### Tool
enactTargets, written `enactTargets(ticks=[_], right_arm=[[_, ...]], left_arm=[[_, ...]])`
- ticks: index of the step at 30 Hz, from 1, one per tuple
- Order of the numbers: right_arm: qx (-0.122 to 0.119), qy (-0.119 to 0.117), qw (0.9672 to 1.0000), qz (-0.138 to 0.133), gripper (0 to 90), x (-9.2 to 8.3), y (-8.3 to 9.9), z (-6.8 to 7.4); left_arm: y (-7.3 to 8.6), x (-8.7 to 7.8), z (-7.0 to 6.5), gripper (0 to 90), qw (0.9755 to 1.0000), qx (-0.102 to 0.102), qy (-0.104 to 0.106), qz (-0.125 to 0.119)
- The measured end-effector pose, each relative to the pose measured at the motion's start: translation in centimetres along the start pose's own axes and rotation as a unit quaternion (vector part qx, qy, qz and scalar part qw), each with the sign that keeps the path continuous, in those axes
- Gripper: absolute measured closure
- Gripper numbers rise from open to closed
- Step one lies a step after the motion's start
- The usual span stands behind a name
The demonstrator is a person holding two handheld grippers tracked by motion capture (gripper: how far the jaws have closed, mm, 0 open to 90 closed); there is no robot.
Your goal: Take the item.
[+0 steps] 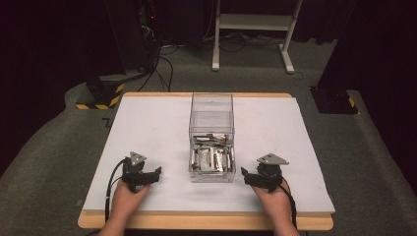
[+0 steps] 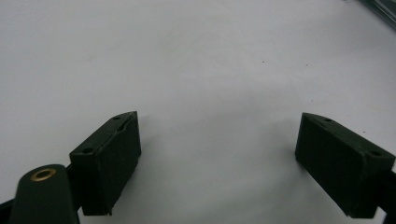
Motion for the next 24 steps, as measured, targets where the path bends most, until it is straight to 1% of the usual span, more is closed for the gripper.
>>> enactTargets(ticks=[10,15,20,24], right_arm=[[-0.008,0.001,1.0,-0.004,18.8,-0.9,-0.5,0.0],[-0.013,0.006,0.9998,-0.011,19.3,-1.5,-1.0,0.1],[-0.017,0.006,0.9996,-0.021,19.4,-2.1,-1.5,0.4],[-0.013,0.003,0.9995,-0.027,19.4,-2.6,-1.9,0.6]], left_arm=[[0.0,0.0,0.0,14.3,1.0,0.0,0.0,0.0],[0.0,0.0,0.0,14.3,1.0,0.0,0.001,0.0],[0.0,0.0,0.0,14.3,1.0,0.001,0.0,0.0],[0.0,0.0,0.0,14.3,1.0,0.0,0.001,0.0]])
Point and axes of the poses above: each handheld gripper's, and its own axes: x roughly forward along the jaws, y roughly out of its underside, z roughly to its left, the point moved 10 cm from there along x, roughly forward along the jaws, and after that the axes turned 8 degrees about z, right-handed, at the moved point
